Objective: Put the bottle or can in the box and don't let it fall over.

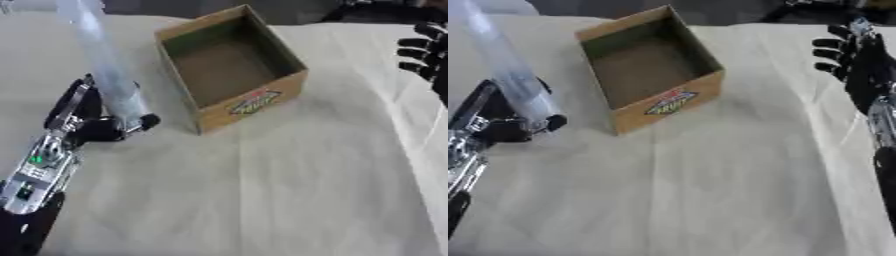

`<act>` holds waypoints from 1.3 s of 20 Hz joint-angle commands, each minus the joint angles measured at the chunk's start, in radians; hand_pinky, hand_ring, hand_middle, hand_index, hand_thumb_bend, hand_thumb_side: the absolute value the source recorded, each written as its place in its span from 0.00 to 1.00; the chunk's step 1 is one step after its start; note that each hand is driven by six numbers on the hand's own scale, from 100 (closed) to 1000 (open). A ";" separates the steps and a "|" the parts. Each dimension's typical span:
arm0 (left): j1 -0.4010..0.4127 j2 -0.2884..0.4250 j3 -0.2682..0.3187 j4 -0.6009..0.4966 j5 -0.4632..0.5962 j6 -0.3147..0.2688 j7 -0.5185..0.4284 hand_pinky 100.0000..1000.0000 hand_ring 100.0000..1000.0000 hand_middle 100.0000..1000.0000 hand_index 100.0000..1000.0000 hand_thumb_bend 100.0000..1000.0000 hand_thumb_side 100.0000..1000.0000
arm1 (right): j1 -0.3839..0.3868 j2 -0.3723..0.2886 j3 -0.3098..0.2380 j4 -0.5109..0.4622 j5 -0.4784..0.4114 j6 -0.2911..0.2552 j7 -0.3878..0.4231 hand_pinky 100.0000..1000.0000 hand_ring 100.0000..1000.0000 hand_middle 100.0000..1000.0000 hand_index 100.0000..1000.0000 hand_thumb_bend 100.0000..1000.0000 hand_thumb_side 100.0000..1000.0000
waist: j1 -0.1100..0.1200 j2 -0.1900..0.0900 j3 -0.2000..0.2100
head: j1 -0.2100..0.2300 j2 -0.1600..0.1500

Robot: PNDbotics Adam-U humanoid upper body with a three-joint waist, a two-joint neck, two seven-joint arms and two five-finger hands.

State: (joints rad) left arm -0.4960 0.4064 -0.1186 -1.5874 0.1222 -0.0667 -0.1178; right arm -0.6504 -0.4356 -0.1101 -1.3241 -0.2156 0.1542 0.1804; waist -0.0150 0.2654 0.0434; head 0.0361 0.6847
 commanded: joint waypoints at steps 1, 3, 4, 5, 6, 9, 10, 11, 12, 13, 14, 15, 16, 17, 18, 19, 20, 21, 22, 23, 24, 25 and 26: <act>-0.048 0.032 0.014 -0.060 0.009 0.028 0.019 0.74 0.40 0.04 0.07 0.65 0.00 | -0.014 -0.022 -0.007 -0.014 -0.004 0.000 0.002 0.88 0.89 0.77 0.95 0.16 0.96 | 0.002 -0.029 0.000 | -0.006 0.003; -0.086 0.033 0.010 -0.081 0.018 0.044 0.031 0.73 0.40 0.02 0.05 0.65 0.00 | -0.014 -0.020 -0.006 -0.015 -0.004 0.001 0.003 0.88 0.89 0.77 0.95 0.17 0.96 | 0.004 -0.032 -0.002 | -0.007 0.005; -0.110 0.033 0.007 -0.088 0.024 0.051 0.036 0.73 0.40 0.02 0.05 0.65 0.00 | -0.014 -0.019 -0.005 -0.016 -0.004 0.001 0.004 0.88 0.89 0.77 0.95 0.17 0.95 | 0.004 -0.033 -0.003 | -0.007 0.006; -0.135 0.032 0.005 -0.089 0.031 0.058 0.041 0.73 0.40 0.02 0.05 0.65 0.00 | -0.015 -0.017 -0.004 -0.017 -0.004 0.002 0.005 0.88 0.89 0.77 0.95 0.17 0.95 | 0.005 -0.033 -0.005 | -0.006 0.007; -0.156 0.030 0.003 -0.085 0.038 0.064 0.047 0.73 0.39 0.02 0.05 0.65 0.00 | -0.015 -0.016 -0.004 -0.018 -0.004 0.003 0.006 0.88 0.89 0.77 0.95 0.17 0.96 | 0.005 -0.034 -0.006 | -0.005 0.008; -0.229 0.026 -0.006 -0.040 0.058 0.083 0.070 0.72 0.39 0.02 0.04 0.64 0.00 | -0.020 -0.008 0.000 -0.020 -0.004 0.005 0.010 0.88 0.89 0.77 0.95 0.17 0.95 | 0.005 -0.034 -0.013 | 0.002 0.008; -0.255 0.026 -0.010 -0.018 0.066 0.086 0.075 0.72 0.39 0.02 0.04 0.65 0.00 | -0.022 -0.005 0.002 -0.022 -0.003 0.006 0.011 0.88 0.89 0.77 0.95 0.17 0.95 | 0.005 -0.035 -0.016 | 0.003 0.009; -0.281 0.026 -0.015 0.007 0.074 0.088 0.077 0.73 0.40 0.02 0.04 0.65 0.00 | -0.025 -0.002 0.004 -0.023 -0.003 0.007 0.013 0.88 0.89 0.77 0.95 0.17 0.95 | 0.005 -0.035 -0.019 | 0.005 0.010; -0.305 0.026 -0.019 0.031 0.082 0.088 0.076 0.73 0.40 0.02 0.04 0.65 0.00 | -0.027 0.000 0.005 -0.024 -0.002 0.007 0.014 0.88 0.89 0.77 0.95 0.17 0.95 | 0.005 -0.035 -0.022 | 0.007 0.009; -0.329 0.026 -0.023 0.055 0.089 0.087 0.073 0.74 0.40 0.02 0.04 0.64 0.00 | -0.029 0.002 0.007 -0.025 -0.002 0.008 0.016 0.88 0.89 0.77 0.95 0.17 0.95 | 0.005 -0.034 -0.025 | 0.010 0.008; -0.350 0.024 -0.026 0.080 0.094 0.085 0.069 0.74 0.40 0.02 0.04 0.64 0.00 | -0.031 0.004 0.008 -0.025 -0.002 0.009 0.017 0.88 0.89 0.77 0.95 0.17 0.95 | 0.005 -0.033 -0.027 | 0.012 0.007; -0.369 0.020 -0.028 0.106 0.098 0.084 0.068 0.74 0.40 0.02 0.04 0.64 0.00 | -0.033 0.007 0.009 -0.025 -0.001 0.010 0.018 0.88 0.89 0.77 0.95 0.17 0.95 | 0.005 -0.032 -0.031 | 0.014 0.005; -0.384 0.015 -0.030 0.129 0.100 0.081 0.066 0.74 0.40 0.02 0.04 0.64 0.00 | -0.035 0.009 0.011 -0.026 -0.001 0.010 0.019 0.88 0.89 0.77 0.95 0.17 0.95 | 0.004 -0.032 -0.033 | 0.016 0.004; -0.399 0.009 -0.032 0.154 0.099 0.078 0.066 0.75 0.40 0.02 0.04 0.64 0.00 | -0.038 0.013 0.013 -0.026 0.000 0.011 0.021 0.88 0.89 0.77 0.95 0.17 0.95 | 0.004 -0.030 -0.038 | 0.018 0.002; -0.412 0.003 -0.033 0.177 0.096 0.074 0.065 0.76 0.40 0.02 0.05 0.63 0.00 | -0.040 0.015 0.014 -0.027 0.000 0.011 0.023 0.88 0.89 0.77 0.95 0.17 0.95 | 0.003 -0.029 -0.042 | 0.019 0.000; -0.425 -0.006 -0.033 0.201 0.093 0.071 0.066 0.77 0.40 0.03 0.05 0.63 0.00 | -0.044 0.018 0.016 -0.027 0.001 0.011 0.024 0.88 0.89 0.77 0.95 0.16 0.95 | 0.002 -0.027 -0.048 | 0.022 -0.003; -0.436 -0.013 -0.033 0.223 0.089 0.067 0.068 0.77 0.40 0.03 0.05 0.63 0.00 | -0.047 0.020 0.017 -0.027 0.001 0.012 0.026 0.88 0.89 0.77 0.95 0.16 0.95 | 0.002 -0.025 -0.052 | 0.024 -0.005; -0.447 -0.021 -0.033 0.246 0.084 0.064 0.069 0.78 0.41 0.03 0.05 0.63 0.00 | -0.051 0.022 0.018 -0.028 0.002 0.011 0.027 0.88 0.89 0.77 0.95 0.16 0.95 | 0.001 -0.023 -0.058 | 0.028 -0.009; -0.458 -0.028 -0.033 0.269 0.077 0.061 0.071 0.78 0.41 0.03 0.05 0.63 0.00 | -0.055 0.024 0.019 -0.028 0.002 0.011 0.028 0.88 0.89 0.77 0.95 0.16 0.95 | 0.000 -0.021 -0.063 | 0.031 -0.013; -0.470 -0.037 -0.032 0.292 0.069 0.057 0.073 0.78 0.41 0.03 0.05 0.63 0.00 | -0.059 0.027 0.021 -0.029 0.002 0.011 0.030 0.88 0.89 0.77 0.95 0.16 0.95 | 0.000 -0.018 -0.071 | 0.035 -0.017; -0.481 -0.046 -0.031 0.315 0.060 0.053 0.076 0.79 0.41 0.03 0.05 0.62 0.00 | -0.064 0.031 0.023 -0.029 0.003 0.011 0.031 0.88 0.89 0.77 0.95 0.16 0.95 | -0.001 -0.014 -0.078 | 0.039 -0.022; -0.492 -0.055 -0.029 0.336 0.051 0.048 0.080 0.79 0.41 0.03 0.05 0.62 0.00 | -0.069 0.034 0.025 -0.030 0.003 0.011 0.033 0.88 0.89 0.77 0.95 0.16 0.95 | -0.001 -0.011 -0.085 | 0.043 -0.026; -0.501 -0.064 -0.028 0.355 0.041 0.041 0.083 0.78 0.41 0.03 0.05 0.62 0.00 | -0.073 0.038 0.026 -0.030 0.004 0.012 0.035 0.88 0.89 0.77 0.95 0.16 0.95 | -0.002 -0.008 -0.092 | 0.047 -0.030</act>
State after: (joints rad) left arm -0.9682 0.3411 -0.1558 -1.2416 0.1754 -0.0162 -0.0382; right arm -0.7037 -0.3832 -0.0841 -1.3315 -0.2148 0.1672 0.2115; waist -0.0150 0.2764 -0.0524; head 0.0774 0.6712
